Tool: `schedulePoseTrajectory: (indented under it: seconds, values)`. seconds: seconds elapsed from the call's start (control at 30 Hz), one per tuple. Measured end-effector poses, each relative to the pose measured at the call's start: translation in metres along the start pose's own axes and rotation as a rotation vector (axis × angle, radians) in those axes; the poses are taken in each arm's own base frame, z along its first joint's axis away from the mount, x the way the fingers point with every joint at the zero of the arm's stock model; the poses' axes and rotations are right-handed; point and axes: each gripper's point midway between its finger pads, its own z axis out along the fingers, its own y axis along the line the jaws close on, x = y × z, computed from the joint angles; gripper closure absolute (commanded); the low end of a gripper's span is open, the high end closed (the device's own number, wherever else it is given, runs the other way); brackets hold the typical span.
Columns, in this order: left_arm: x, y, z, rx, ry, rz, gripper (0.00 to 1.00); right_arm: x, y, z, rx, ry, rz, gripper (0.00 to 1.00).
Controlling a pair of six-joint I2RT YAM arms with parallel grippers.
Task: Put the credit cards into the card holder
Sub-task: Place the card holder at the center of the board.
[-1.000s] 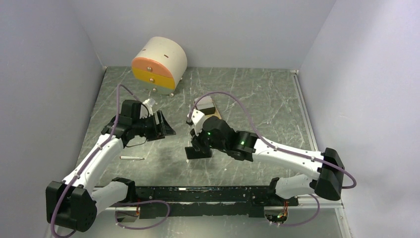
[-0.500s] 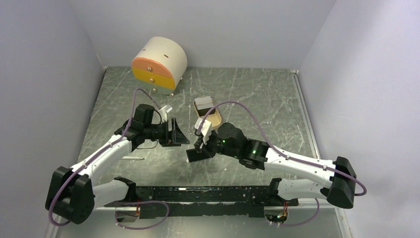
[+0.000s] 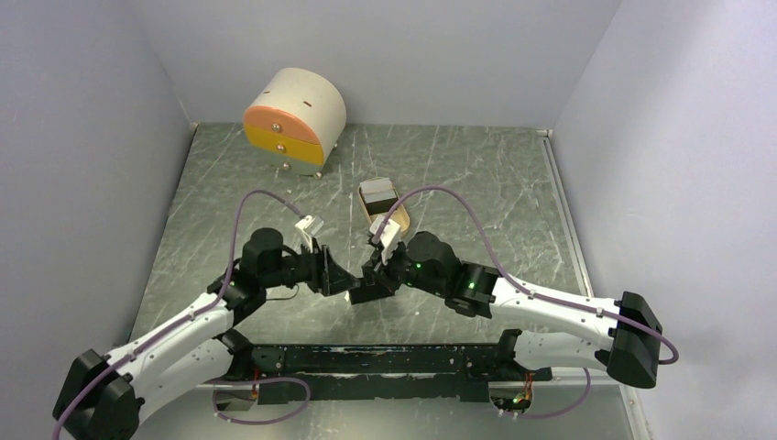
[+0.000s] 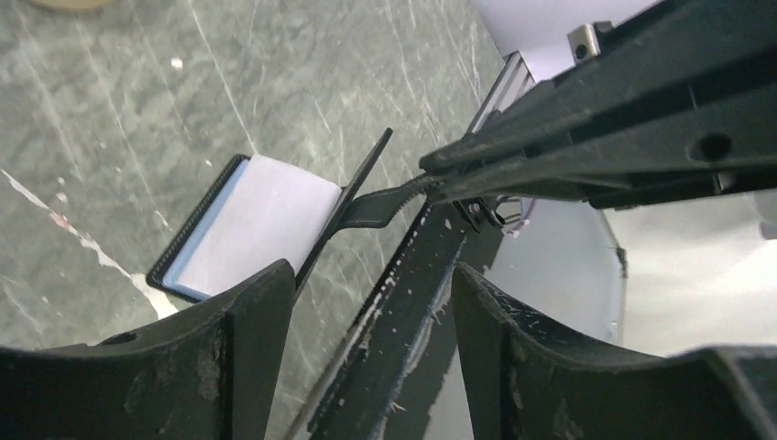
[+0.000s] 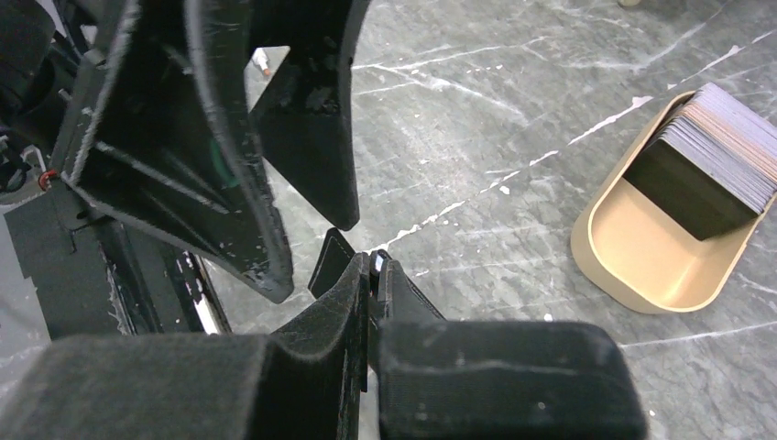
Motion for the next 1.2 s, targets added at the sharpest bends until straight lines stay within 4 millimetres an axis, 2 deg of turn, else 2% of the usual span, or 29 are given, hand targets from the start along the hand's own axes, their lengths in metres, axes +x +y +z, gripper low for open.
schedulePoseTrajectory:
  seconds: [0.17, 0.33, 0.4, 0.5, 0.57, 0.6, 0.73, 0.8, 0.93, 1.03, 1.07, 1.1, 1.13, 1.2]
  values:
    - [-0.004, 0.001, -0.001, 0.019, -0.095, 0.122, 0.36, -0.004, -0.002, 0.0, 0.01, -0.016, 0.018, 1.0]
    - [0.0, 0.01, 0.01, -0.002, -0.077, 0.158, 0.36, -0.006, -0.003, -0.001, 0.011, -0.024, 0.022, 1.0]
    - [0.006, 0.018, 0.016, -0.024, -0.045, 0.159, 0.46, -0.009, -0.003, -0.002, 0.011, -0.032, 0.023, 1.0]
    - [0.011, 0.022, 0.023, -0.039, -0.011, 0.17, 0.76, -0.012, -0.003, -0.004, 0.011, -0.042, 0.025, 1.0]
    - [0.013, 0.023, 0.025, -0.046, -0.005, 0.183, 0.88, -0.013, -0.003, -0.005, 0.011, -0.047, 0.028, 1.0]
    - [0.013, 0.022, 0.026, -0.051, -0.009, 0.196, 0.91, -0.013, -0.003, -0.006, 0.014, -0.048, 0.031, 0.97]
    - [0.001, 0.021, 0.023, -0.093, -0.074, 0.242, 0.91, -0.017, -0.008, -0.004, 0.051, -0.067, 0.092, 0.77]
    - [-0.012, 0.025, 0.017, -0.153, -0.137, 0.256, 0.91, -0.018, -0.014, -0.001, 0.095, -0.074, 0.167, 0.65]
    - [-0.037, 0.037, 0.002, -0.302, -0.234, 0.256, 0.91, -0.012, -0.026, 0.011, 0.224, -0.012, 0.368, 0.51]
    - [-0.052, 0.039, -0.007, -0.395, -0.27, 0.247, 0.91, -0.017, -0.031, 0.015, 0.295, 0.024, 0.497, 0.41]
    - [-0.056, 0.038, -0.01, -0.426, -0.277, 0.246, 0.91, -0.021, -0.032, 0.014, 0.316, 0.031, 0.534, 0.31]
    - [-0.059, 0.037, -0.011, -0.449, -0.279, 0.243, 0.91, -0.027, -0.033, 0.013, 0.331, 0.031, 0.57, 0.13]
    - [-0.061, 0.036, -0.012, -0.475, -0.282, 0.24, 0.91, -0.033, -0.034, 0.012, 0.346, 0.027, 0.602, 0.01]
    - [-0.064, 0.032, -0.013, -0.535, -0.279, 0.239, 0.91, -0.04, -0.037, 0.008, 0.371, 0.017, 0.644, 0.0]
